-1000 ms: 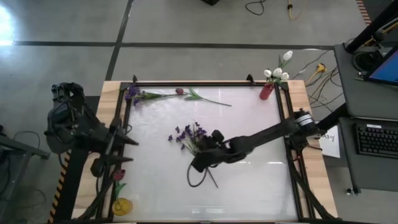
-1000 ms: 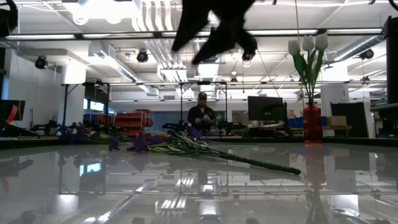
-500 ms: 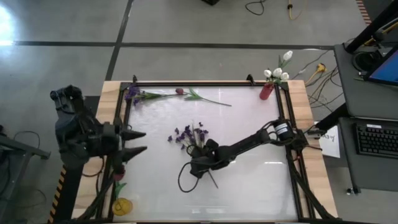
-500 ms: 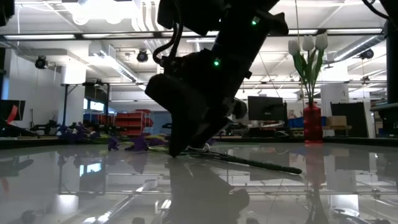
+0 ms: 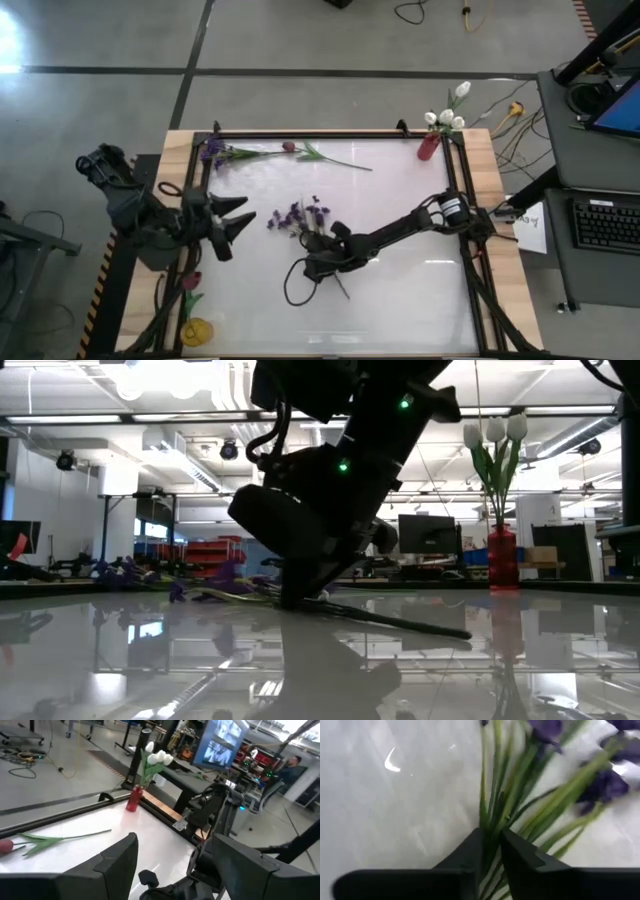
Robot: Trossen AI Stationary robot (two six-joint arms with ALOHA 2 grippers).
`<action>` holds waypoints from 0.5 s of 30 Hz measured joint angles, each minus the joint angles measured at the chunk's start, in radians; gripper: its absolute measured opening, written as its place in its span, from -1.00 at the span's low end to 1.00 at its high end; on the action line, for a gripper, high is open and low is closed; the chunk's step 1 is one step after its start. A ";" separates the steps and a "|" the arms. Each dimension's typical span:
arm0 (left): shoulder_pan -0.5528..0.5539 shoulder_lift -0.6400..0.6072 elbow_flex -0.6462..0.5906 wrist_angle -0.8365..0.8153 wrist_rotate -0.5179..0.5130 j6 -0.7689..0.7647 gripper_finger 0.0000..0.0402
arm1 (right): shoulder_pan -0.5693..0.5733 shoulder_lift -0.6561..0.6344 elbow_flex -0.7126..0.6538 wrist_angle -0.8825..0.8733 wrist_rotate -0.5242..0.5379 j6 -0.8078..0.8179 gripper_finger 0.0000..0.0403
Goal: Sort flowers into vase by color
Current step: Put the middle purple flowers into the yellow flower vase
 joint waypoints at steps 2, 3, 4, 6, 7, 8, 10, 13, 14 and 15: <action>0.002 -0.002 0.000 0.000 0.001 -0.004 0.19 | -0.001 -0.011 -0.001 0.023 0.026 -0.001 -0.83; 0.002 -0.005 0.000 0.000 0.002 -0.004 0.19 | -0.002 -0.022 -0.002 0.033 0.036 -0.004 -0.89; 0.002 -0.011 0.000 0.000 0.001 -0.004 0.19 | -0.003 -0.036 -0.003 0.049 0.045 -0.011 -0.92; 0.001 -0.022 0.001 0.002 -0.011 -0.001 0.19 | -0.005 -0.077 -0.003 0.082 0.064 -0.041 -0.94; 0.001 -0.028 0.001 0.003 -0.018 0.004 0.19 | -0.006 -0.100 -0.002 0.097 0.072 -0.061 -0.95; 0.000 -0.034 0.002 0.003 -0.019 0.015 0.19 | -0.008 -0.125 -0.002 0.109 0.084 -0.072 -0.95; -0.002 -0.048 -0.001 0.004 -0.020 0.020 0.19 | -0.013 -0.174 -0.002 0.121 0.106 -0.095 -0.95; -0.004 -0.068 -0.005 0.004 -0.023 0.021 0.20 | -0.033 -0.257 -0.002 0.135 0.141 -0.113 -0.95; -0.004 -0.075 -0.006 0.004 -0.024 0.022 0.21 | -0.043 -0.285 -0.002 0.138 0.142 -0.114 -0.95; -0.004 -0.080 -0.008 0.003 -0.024 0.022 0.22 | -0.052 -0.311 -0.002 0.139 0.142 -0.114 -0.95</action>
